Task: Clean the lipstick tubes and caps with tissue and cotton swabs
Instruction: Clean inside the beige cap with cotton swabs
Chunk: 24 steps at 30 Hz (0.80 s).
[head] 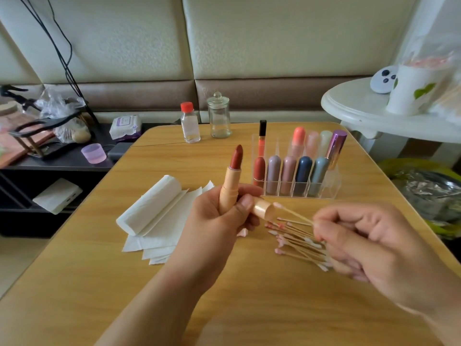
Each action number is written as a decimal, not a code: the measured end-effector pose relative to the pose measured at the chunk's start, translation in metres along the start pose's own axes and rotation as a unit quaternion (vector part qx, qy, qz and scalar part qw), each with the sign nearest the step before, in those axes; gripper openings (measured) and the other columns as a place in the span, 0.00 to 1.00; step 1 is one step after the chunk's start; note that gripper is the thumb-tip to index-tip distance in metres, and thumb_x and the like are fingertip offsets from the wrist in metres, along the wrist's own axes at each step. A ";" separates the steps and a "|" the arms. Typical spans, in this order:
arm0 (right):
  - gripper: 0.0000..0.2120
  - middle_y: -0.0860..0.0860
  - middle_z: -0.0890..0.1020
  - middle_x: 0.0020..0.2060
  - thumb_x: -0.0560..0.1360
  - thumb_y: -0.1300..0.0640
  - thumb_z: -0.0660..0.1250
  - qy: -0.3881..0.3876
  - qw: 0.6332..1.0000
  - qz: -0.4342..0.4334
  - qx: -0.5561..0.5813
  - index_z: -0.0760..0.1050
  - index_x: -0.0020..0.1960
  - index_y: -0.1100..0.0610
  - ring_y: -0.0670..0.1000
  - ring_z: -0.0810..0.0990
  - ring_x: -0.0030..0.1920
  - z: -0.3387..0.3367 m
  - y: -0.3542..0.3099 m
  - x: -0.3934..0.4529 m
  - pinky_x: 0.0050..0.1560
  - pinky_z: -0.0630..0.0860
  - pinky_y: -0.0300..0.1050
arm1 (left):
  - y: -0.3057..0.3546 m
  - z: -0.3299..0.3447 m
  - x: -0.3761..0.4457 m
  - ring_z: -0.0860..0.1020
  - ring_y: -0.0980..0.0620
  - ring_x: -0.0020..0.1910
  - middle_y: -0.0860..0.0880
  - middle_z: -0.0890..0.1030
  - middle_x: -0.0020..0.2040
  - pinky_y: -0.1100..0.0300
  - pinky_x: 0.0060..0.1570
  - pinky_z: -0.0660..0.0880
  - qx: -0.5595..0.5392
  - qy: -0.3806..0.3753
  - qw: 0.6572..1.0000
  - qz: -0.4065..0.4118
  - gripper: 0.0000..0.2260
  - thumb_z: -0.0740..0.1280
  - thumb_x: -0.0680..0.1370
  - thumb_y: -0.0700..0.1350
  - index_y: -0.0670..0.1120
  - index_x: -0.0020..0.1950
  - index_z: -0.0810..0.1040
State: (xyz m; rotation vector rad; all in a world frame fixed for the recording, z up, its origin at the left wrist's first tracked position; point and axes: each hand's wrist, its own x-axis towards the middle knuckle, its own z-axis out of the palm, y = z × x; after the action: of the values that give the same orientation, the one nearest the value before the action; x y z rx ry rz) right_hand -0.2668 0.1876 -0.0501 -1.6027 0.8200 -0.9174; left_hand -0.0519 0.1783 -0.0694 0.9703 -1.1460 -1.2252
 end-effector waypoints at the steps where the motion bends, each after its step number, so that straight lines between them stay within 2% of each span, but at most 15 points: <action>1: 0.21 0.52 0.65 0.22 0.69 0.42 0.74 0.003 1.000 0.001 0.026 0.78 0.37 0.61 0.49 0.62 0.22 -0.002 0.000 0.000 0.23 0.62 0.36 | 0.001 0.000 0.000 0.76 0.52 0.35 0.44 0.80 0.38 0.58 0.39 0.73 -0.039 -0.007 0.999 -0.011 0.08 0.66 0.74 0.42 0.48 0.43 0.85; 4: 0.25 0.52 0.64 0.22 0.68 0.38 0.76 0.002 0.998 -0.007 0.057 0.77 0.37 0.62 0.49 0.62 0.22 -0.002 0.002 0.001 0.24 0.62 0.35 | 0.004 0.001 0.000 0.77 0.51 0.34 0.43 0.80 0.38 0.61 0.38 0.76 -0.147 -0.030 0.988 -0.032 0.08 0.66 0.72 0.40 0.44 0.44 0.85; 6: 0.24 0.52 0.65 0.22 0.68 0.39 0.76 -0.006 0.998 -0.010 0.059 0.78 0.37 0.61 0.49 0.62 0.22 0.000 0.002 0.002 0.23 0.62 0.36 | 0.004 0.002 0.000 0.77 0.50 0.35 0.41 0.80 0.40 0.62 0.37 0.77 -0.168 -0.040 0.984 -0.037 0.08 0.65 0.73 0.39 0.41 0.45 0.84; 9: 0.20 0.52 0.68 0.22 0.69 0.41 0.75 0.013 0.999 -0.019 0.030 0.81 0.38 0.59 0.50 0.64 0.22 0.003 0.004 0.002 0.23 0.63 0.38 | 0.003 0.002 0.000 0.78 0.49 0.36 0.40 0.80 0.41 0.61 0.37 0.76 -0.160 -0.048 0.985 -0.032 0.08 0.64 0.74 0.38 0.39 0.49 0.81; 12: 0.12 0.54 0.72 0.21 0.71 0.46 0.73 0.073 0.995 -0.058 -0.045 0.83 0.38 0.55 0.51 0.68 0.21 0.008 0.004 0.001 0.23 0.66 0.39 | 0.003 0.003 -0.001 0.78 0.48 0.37 0.40 0.80 0.42 0.61 0.38 0.76 -0.154 -0.056 0.986 -0.027 0.08 0.64 0.74 0.37 0.37 0.49 0.80; 13: 0.10 0.55 0.73 0.21 0.73 0.49 0.75 0.090 0.991 -0.074 -0.065 0.83 0.37 0.54 0.51 0.70 0.21 0.010 0.003 0.000 0.23 0.68 0.39 | 0.002 0.003 -0.001 0.79 0.48 0.38 0.40 0.81 0.43 0.61 0.39 0.77 -0.158 -0.059 0.985 -0.026 0.07 0.64 0.74 0.36 0.37 0.49 0.79; 15: 0.06 0.55 0.74 0.21 0.71 0.53 0.74 0.115 0.985 -0.096 -0.081 0.83 0.35 0.52 0.52 0.71 0.21 0.013 0.000 -0.001 0.23 0.69 0.39 | 0.003 0.002 0.000 0.80 0.46 0.39 0.39 0.81 0.44 0.60 0.41 0.78 -0.172 -0.063 0.983 -0.027 0.07 0.64 0.73 0.35 0.37 0.48 0.80; 18: 0.06 0.51 0.75 0.22 0.70 0.52 0.78 0.146 0.974 -0.129 -0.113 0.83 0.36 0.49 0.50 0.73 0.21 0.015 -0.001 -0.004 0.23 0.70 0.39 | 0.004 0.001 -0.001 0.82 0.44 0.41 0.39 0.82 0.44 0.59 0.42 0.80 -0.194 -0.070 0.978 -0.039 0.08 0.63 0.73 0.34 0.38 0.44 0.82; 20: 0.07 0.48 0.77 0.24 0.73 0.52 0.75 0.173 0.943 -0.179 -0.220 0.83 0.37 0.49 0.48 0.74 0.24 0.013 -0.002 -0.004 0.24 0.70 0.39 | 0.004 0.001 -0.001 0.82 0.44 0.42 0.39 0.82 0.44 0.59 0.43 0.80 -0.190 -0.074 0.978 -0.041 0.08 0.63 0.73 0.34 0.39 0.44 0.83; 21: 0.06 0.46 0.77 0.26 0.74 0.53 0.72 0.182 0.912 -0.206 -0.304 0.84 0.38 0.51 0.48 0.75 0.25 0.013 -0.003 -0.004 0.25 0.70 0.39 | 0.004 0.002 -0.001 0.82 0.44 0.42 0.39 0.82 0.44 0.59 0.43 0.79 -0.164 -0.071 0.983 -0.033 0.08 0.64 0.73 0.35 0.38 0.45 0.82; 23: 0.08 0.47 0.78 0.28 0.74 0.57 0.69 0.186 0.845 -0.236 -0.442 0.83 0.38 0.56 0.48 0.74 0.27 0.016 -0.004 -0.005 0.28 0.68 0.38 | 0.000 0.002 -0.001 0.81 0.47 0.40 0.40 0.82 0.42 0.61 0.41 0.78 -0.057 -0.048 0.997 0.002 0.07 0.65 0.73 0.38 0.38 0.47 0.81; 24: 0.09 0.46 0.78 0.29 0.74 0.58 0.67 0.176 0.831 -0.237 -0.471 0.82 0.37 0.56 0.46 0.73 0.27 0.018 -0.005 -0.004 0.29 0.68 0.37 | -0.002 0.002 -0.001 0.80 0.49 0.38 0.42 0.82 0.39 0.61 0.40 0.77 0.003 -0.040 0.999 0.022 0.08 0.65 0.74 0.39 0.38 0.48 0.81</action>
State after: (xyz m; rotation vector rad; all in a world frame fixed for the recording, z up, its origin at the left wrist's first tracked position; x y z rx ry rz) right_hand -0.2529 0.2003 -0.0487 -2.6293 1.2813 -1.2851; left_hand -0.0545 0.1793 -0.0711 0.9015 -1.2283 -1.2348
